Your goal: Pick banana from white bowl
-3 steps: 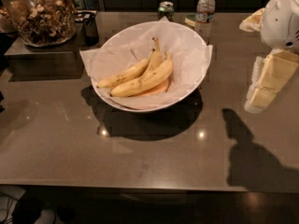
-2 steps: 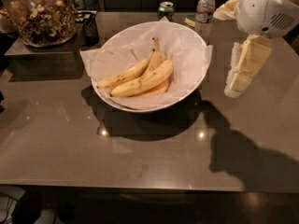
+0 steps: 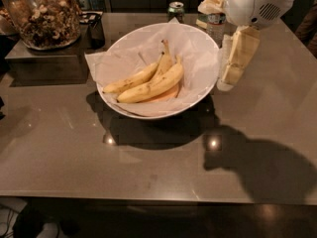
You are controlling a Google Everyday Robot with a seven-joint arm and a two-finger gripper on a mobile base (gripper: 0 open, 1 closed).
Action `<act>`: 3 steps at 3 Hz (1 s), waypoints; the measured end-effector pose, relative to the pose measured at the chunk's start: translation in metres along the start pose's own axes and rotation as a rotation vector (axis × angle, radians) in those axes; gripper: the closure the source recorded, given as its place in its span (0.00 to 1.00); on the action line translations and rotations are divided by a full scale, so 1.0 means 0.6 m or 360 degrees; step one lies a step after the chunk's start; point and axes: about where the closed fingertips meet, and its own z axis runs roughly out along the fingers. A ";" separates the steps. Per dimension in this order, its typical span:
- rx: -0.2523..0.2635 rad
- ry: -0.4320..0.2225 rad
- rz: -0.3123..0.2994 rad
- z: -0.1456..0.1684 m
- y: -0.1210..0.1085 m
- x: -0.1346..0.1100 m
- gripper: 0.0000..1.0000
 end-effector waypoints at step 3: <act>-0.0136 -0.0389 -0.0114 0.093 -0.043 -0.063 0.00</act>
Offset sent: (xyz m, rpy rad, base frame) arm 0.0340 0.0622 -0.0303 0.2433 0.0730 0.1874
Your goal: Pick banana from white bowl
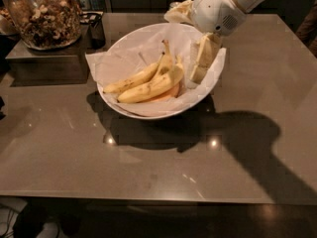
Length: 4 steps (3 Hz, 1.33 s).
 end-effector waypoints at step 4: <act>-0.0088 -0.0132 -0.0041 0.053 -0.029 -0.008 0.30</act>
Offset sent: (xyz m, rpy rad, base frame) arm 0.0115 0.0185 -0.0102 0.0417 0.0289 0.0546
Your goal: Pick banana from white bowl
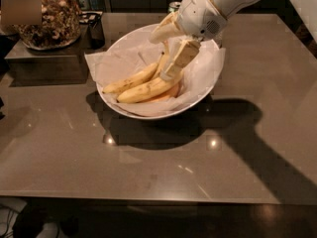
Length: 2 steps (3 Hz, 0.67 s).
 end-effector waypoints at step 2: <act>-0.0134 -0.0114 0.0013 0.073 -0.007 0.026 0.29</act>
Offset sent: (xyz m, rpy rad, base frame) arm 0.0119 0.0236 -0.0666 0.0571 0.1391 0.1021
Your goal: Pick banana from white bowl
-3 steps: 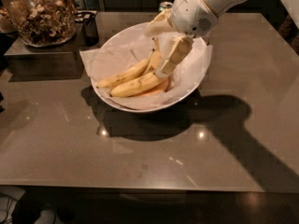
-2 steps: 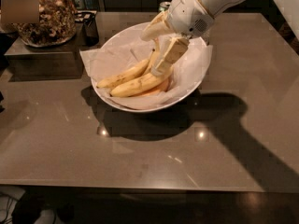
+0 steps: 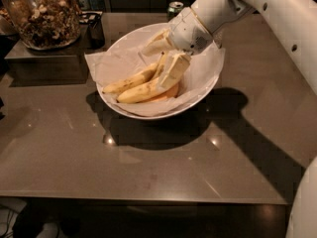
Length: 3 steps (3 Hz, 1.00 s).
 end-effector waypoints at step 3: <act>-0.0039 -0.0150 0.0108 0.060 0.032 0.034 0.32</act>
Offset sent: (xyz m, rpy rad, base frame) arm -0.0154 -0.0006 -0.0489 0.0873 0.1067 -0.0088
